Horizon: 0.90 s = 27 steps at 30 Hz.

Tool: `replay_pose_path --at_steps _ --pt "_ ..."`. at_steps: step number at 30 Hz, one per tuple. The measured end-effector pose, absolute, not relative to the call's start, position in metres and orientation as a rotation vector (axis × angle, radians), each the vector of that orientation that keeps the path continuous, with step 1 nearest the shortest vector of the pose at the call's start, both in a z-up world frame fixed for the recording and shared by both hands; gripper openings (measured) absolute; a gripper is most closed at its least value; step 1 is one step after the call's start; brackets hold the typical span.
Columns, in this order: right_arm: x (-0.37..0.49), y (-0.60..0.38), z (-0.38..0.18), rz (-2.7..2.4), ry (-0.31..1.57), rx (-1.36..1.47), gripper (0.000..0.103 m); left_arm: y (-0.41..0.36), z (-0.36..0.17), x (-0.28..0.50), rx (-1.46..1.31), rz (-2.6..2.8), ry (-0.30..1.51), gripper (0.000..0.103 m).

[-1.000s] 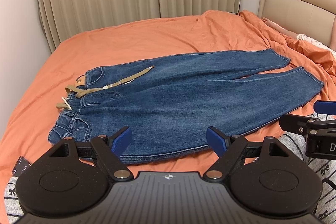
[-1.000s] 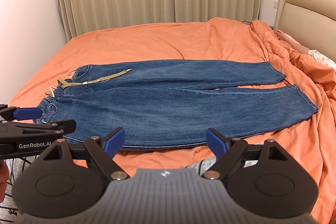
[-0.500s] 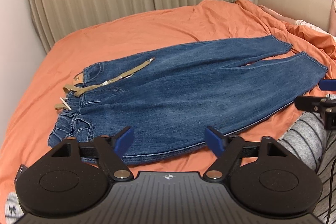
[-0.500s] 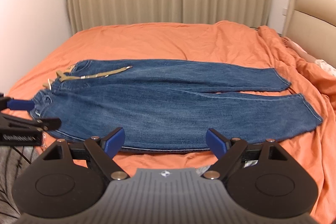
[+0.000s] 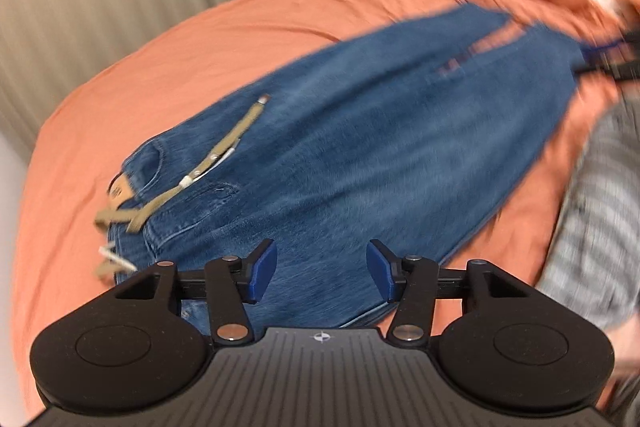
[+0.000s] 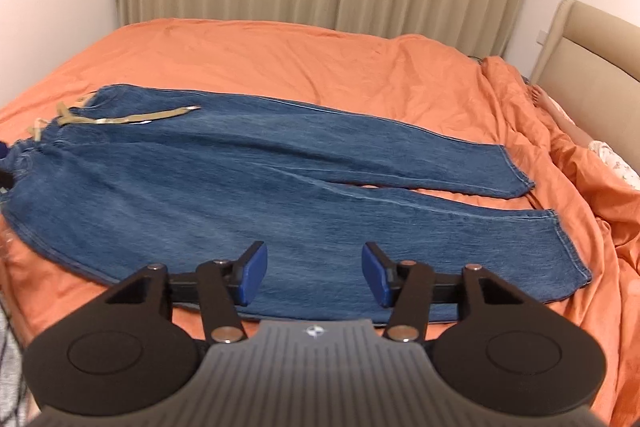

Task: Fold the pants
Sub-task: 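Grasp the jeans waistband with the left gripper while the right gripper grasps the leg hem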

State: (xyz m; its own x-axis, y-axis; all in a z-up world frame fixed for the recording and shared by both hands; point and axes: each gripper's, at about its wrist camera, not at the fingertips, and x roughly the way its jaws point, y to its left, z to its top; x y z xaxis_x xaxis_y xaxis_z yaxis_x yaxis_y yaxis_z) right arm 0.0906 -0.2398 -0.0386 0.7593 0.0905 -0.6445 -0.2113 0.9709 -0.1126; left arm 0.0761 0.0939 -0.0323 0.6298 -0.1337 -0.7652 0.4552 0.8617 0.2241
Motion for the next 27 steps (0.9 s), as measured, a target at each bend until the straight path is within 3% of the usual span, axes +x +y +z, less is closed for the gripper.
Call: replay_pose_path --at_steps 5,11,16,17,21,24,27 --pt "0.118 -0.26 -0.043 0.089 0.75 -0.21 0.054 0.109 -0.061 0.093 0.551 -0.494 0.977 0.065" --pt "0.144 -0.28 -0.054 0.048 0.859 -0.24 0.054 0.113 -0.103 0.101 0.702 -0.543 1.127 0.067" --pt "0.153 -0.295 -0.057 0.051 0.914 -0.233 0.053 0.099 -0.117 0.092 0.835 -0.583 1.137 0.068" --pt "0.154 -0.298 -0.057 0.056 0.922 -0.239 0.052 0.097 -0.12 0.092 0.849 -0.564 1.148 0.065" --pt "0.159 -0.32 -0.058 0.095 0.967 -0.257 0.039 0.09 -0.124 0.088 0.895 -0.493 1.119 0.025" --pt "0.163 -0.346 -0.053 0.143 0.99 -0.263 0.036 0.09 -0.116 0.084 0.855 -0.434 1.075 0.016" --pt "0.166 -0.37 -0.053 0.173 1.0 -0.354 0.036 0.097 -0.101 0.085 0.753 -0.363 1.03 0.014"
